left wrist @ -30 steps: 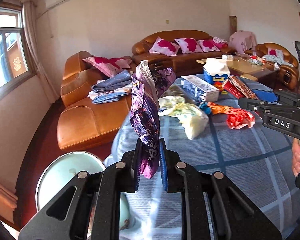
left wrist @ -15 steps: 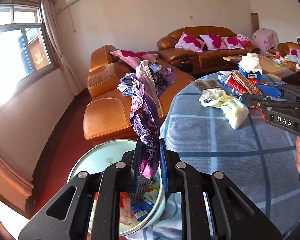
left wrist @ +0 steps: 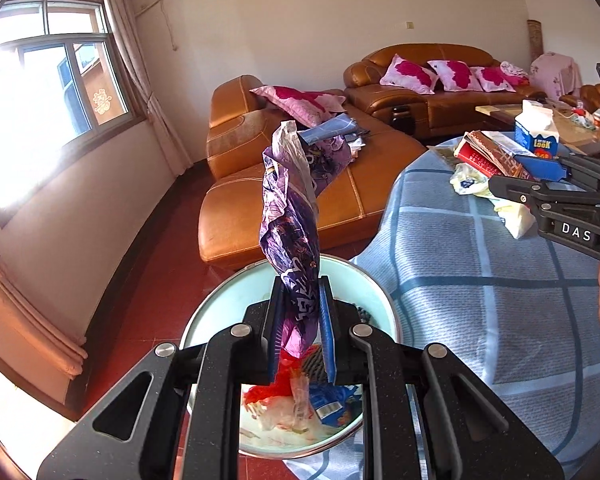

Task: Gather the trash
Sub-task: 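Carry the red snack box and purple wrapper with both tools over the bin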

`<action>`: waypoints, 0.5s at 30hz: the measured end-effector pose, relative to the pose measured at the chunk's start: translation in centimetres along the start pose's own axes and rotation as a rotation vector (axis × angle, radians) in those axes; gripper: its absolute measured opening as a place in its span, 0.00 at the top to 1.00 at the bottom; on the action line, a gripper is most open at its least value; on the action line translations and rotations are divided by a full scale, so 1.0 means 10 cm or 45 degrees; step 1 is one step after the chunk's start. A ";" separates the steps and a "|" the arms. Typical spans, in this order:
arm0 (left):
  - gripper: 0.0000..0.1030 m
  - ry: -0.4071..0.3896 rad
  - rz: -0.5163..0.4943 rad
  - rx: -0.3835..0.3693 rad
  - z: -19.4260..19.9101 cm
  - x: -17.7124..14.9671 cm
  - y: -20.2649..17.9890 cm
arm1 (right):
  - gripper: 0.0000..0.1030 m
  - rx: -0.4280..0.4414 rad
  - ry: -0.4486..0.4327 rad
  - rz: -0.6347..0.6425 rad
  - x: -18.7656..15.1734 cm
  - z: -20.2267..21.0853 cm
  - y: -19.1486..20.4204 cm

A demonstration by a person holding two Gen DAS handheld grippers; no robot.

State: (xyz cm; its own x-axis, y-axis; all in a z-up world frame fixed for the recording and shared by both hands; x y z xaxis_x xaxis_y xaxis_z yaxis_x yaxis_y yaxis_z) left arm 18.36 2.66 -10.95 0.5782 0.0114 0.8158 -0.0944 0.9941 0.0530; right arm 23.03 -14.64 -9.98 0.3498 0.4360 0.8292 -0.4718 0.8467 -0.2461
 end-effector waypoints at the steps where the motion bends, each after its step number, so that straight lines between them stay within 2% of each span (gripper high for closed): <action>1: 0.85 0.002 0.002 0.007 0.00 0.00 0.03 | 0.55 0.005 -0.002 0.008 0.02 -0.02 0.02; 15: 0.85 0.021 0.013 0.124 -0.05 -0.04 0.37 | 0.55 0.083 -0.052 0.152 0.21 -0.20 0.44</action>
Point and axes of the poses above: each gripper's, at about its wrist camera, not at the fingertips, and z roughly against the way its jaws point, y to its left, x to its top, the point moved 7 cm from there along -z, roughly the way its jaws point, and after that the axes turned 15 degrees about z, right-handed, at the moved point
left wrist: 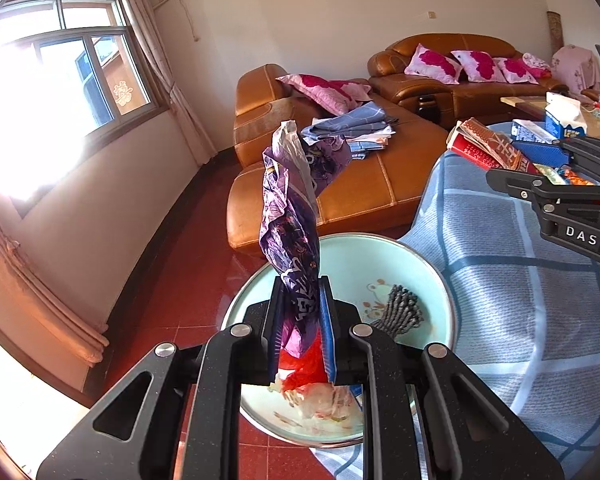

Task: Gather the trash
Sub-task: 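Carry the red snack box and purple wrapper with both tools over the bin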

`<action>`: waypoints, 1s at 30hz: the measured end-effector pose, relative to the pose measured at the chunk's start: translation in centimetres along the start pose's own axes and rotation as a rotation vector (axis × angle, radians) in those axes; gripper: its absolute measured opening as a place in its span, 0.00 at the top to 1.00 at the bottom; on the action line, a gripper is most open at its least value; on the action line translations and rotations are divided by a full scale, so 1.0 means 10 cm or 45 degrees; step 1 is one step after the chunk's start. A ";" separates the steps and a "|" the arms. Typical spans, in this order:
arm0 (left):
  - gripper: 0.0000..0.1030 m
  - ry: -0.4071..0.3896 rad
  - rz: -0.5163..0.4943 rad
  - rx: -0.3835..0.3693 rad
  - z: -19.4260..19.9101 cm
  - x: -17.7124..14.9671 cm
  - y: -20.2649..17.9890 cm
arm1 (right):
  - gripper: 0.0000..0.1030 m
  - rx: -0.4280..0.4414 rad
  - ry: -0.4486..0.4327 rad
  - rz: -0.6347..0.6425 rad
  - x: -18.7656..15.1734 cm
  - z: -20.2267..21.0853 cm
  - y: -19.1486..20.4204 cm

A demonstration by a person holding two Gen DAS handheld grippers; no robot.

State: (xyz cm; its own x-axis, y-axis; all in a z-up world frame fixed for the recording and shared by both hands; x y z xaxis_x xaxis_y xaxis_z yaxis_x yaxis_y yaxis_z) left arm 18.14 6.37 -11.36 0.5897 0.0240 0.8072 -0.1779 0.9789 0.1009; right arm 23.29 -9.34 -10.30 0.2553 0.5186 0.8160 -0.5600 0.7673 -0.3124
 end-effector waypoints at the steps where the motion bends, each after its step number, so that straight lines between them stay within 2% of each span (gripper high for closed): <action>1: 0.85 0.006 0.002 0.004 -0.01 -0.01 0.02 | 0.55 0.008 -0.004 0.004 0.01 -0.02 0.01; 16: 0.85 0.015 -0.019 0.114 -0.03 -0.09 0.26 | 0.55 0.056 -0.042 0.093 0.16 -0.09 0.27; 23: 0.85 0.023 -0.023 0.123 -0.06 -0.11 0.31 | 0.55 0.076 -0.067 0.119 0.21 -0.09 0.33; 30: 0.84 0.035 -0.027 0.124 -0.08 -0.13 0.32 | 0.55 0.097 -0.081 0.222 0.24 -0.09 0.53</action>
Point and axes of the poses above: each gripper's, at about its wrist camera, not at the fingertips, and z roughly against the way its jaws point, y to its left, x to its top, the point moved 7 cm from there along -z, roughly the way its jaws point, and after that the axes turned 15 degrees about z, right-handed, at the moved point
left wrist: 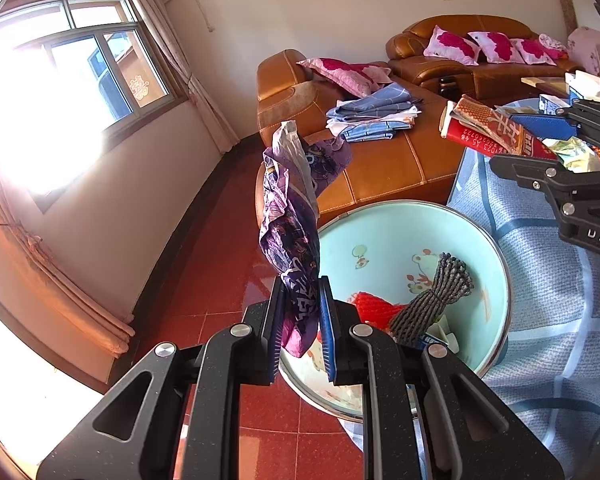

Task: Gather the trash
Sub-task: 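Carry the red snack box and purple wrapper with both tools over the bin, then open both tools to drop the snack box and purple wrapper into the bin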

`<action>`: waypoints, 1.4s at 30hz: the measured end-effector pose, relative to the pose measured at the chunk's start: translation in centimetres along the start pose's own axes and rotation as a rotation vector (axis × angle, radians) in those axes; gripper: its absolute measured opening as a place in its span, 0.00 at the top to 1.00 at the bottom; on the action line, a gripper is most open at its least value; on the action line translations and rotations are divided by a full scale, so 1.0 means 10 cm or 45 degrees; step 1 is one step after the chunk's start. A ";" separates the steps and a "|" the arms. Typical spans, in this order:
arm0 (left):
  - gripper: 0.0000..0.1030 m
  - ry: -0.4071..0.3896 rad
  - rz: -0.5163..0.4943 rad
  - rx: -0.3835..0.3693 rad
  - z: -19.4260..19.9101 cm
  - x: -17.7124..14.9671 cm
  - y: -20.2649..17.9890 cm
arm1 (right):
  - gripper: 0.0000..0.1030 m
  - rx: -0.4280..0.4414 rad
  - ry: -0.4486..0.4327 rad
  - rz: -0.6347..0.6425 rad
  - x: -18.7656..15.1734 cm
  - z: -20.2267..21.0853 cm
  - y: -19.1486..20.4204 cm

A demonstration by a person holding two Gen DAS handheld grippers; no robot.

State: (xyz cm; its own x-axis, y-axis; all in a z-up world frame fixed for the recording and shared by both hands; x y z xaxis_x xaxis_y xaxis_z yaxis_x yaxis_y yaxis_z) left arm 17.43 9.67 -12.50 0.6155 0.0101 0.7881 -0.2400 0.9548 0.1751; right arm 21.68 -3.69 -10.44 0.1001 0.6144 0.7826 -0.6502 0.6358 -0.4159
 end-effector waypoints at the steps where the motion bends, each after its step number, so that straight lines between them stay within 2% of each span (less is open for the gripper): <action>1: 0.84 0.001 -0.001 0.002 0.00 -0.01 0.01 | 0.55 0.000 0.000 0.013 0.01 0.00 0.02; 29: 0.84 0.030 -0.012 -0.003 -0.10 -0.07 0.01 | 0.54 0.066 0.011 0.100 0.03 -0.04 0.17; 32: 0.77 0.032 -0.010 -0.008 -0.11 -0.09 0.01 | 0.52 0.093 0.006 0.121 0.04 -0.04 0.21; 33: 0.75 0.036 -0.005 -0.025 -0.12 -0.10 0.00 | 0.48 0.091 0.002 0.126 0.05 -0.03 0.22; 34: 0.73 0.037 -0.005 -0.038 -0.12 -0.11 -0.01 | 0.39 0.090 -0.005 0.133 0.05 -0.02 0.23; 42: 0.61 0.034 -0.006 -0.037 -0.11 -0.15 0.00 | 0.38 0.082 -0.011 0.132 0.06 -0.02 0.24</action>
Point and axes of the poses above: each gripper's, at about its wrist camera, not at the fingertips, and z roughly against the way its jaws point, y to its left, x to its top, the point moved 7 cm from there along -z, roughly the way its jaws point, and after that the axes turned 15 degrees about z, right-handed, at the moved point
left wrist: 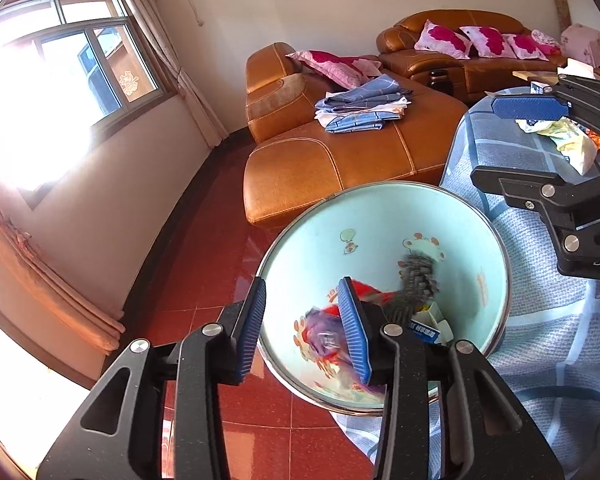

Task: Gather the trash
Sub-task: 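Open both tools to drop the snack box and purple wrapper into the bin, then move back to the table and grasp the orange-red wrapper with the right tool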

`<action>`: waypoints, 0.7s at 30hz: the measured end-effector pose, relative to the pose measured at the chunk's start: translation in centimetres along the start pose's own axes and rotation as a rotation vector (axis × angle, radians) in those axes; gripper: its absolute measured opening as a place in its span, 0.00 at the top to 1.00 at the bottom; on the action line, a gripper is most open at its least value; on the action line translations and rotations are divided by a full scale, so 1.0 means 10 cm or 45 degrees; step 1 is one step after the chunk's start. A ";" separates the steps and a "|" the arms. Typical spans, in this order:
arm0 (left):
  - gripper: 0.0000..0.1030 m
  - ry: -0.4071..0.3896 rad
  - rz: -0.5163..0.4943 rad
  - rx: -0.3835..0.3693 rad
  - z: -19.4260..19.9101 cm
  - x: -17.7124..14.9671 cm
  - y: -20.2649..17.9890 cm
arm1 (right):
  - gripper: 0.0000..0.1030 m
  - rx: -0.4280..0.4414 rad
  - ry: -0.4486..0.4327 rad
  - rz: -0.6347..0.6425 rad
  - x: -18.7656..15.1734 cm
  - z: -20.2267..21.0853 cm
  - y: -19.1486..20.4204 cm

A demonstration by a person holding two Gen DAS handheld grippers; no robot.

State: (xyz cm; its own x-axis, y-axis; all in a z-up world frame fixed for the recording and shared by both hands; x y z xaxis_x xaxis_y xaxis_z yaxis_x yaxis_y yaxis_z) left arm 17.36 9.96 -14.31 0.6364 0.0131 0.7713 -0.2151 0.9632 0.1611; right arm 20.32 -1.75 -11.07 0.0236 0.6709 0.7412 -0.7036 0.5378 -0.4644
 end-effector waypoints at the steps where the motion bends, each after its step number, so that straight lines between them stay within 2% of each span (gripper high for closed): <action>1: 0.60 -0.002 0.003 0.003 0.00 0.00 0.01 | 0.38 -0.002 0.001 0.003 0.00 0.00 0.00; 21: 0.60 -0.019 0.028 0.012 0.02 0.03 0.07 | 0.35 -0.012 -0.005 0.001 -0.01 -0.01 -0.01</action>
State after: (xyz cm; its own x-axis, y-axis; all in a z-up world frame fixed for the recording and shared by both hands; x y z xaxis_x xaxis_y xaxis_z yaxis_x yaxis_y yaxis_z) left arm 17.22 10.59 -13.84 0.6201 0.0304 0.7840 -0.2363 0.9601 0.1497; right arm 20.42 -1.81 -11.16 0.0204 0.6692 0.7428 -0.6970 0.5422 -0.4692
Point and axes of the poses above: each gripper's, at about its wrist camera, not at the fingertips, and z roughly against the way its jaws point, y to its left, x to its top, the point moved 7 cm from there along -z, roughly the way its jaws point, and after that the axes turned 15 degrees about z, right-handed, at the moved point
